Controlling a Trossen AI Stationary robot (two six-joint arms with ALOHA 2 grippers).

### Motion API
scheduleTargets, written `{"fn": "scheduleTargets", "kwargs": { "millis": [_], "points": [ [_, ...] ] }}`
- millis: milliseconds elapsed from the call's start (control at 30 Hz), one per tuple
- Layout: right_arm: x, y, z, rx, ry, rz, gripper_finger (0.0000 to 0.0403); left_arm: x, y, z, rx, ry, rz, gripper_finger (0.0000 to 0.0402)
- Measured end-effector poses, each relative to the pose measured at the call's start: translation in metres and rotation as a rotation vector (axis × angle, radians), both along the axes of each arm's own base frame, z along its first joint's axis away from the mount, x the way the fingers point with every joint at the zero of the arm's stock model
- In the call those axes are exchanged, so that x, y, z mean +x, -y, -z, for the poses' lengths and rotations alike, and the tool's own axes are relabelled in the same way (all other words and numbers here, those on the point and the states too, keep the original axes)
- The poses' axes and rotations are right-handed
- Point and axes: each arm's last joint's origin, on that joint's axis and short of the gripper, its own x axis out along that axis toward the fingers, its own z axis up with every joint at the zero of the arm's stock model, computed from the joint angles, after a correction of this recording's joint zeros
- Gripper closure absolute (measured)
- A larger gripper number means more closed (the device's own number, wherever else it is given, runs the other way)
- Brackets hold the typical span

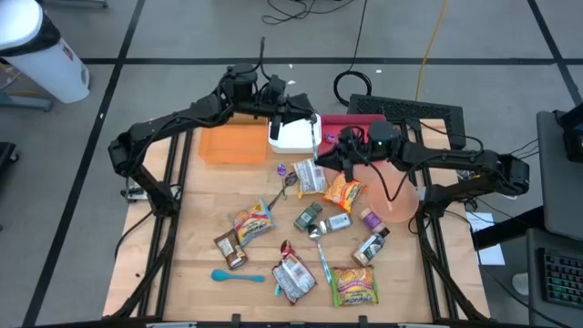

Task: Pick & Place Food Item
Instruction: Put the white blue spoon into the red bin

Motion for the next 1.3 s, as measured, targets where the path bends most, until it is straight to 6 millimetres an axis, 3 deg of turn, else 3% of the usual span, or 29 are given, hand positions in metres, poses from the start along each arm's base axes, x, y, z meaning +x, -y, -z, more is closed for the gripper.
{"fn": "scheduleTargets", "kwargs": {
  "millis": [367,567,833,1133,1300],
  "points": [
    [-0.004,0.013,-0.002,0.050,0.020,0.054,0.0283,-0.002,-0.001,0.000,-0.018,-0.018,-0.016,0.0397],
    [-0.008,0.024,-0.018,-0.007,0.169,0.108,0.0257,-0.003,-0.002,0.003,-0.048,-0.054,-0.071,0.0397],
    [-0.016,0.032,-0.044,-0.134,0.441,0.330,0.0252,-0.005,-0.004,0.014,-0.083,-0.167,-0.193,0.0398],
    [-0.022,0.025,-0.063,-0.299,0.646,0.492,0.0260,-0.007,-0.008,0.016,-0.098,-0.187,-0.277,0.0397],
    [-0.028,0.021,-0.073,-0.208,0.781,0.511,0.0261,-0.011,-0.015,0.016,-0.134,-0.181,-0.306,0.0396]
  ]
}}
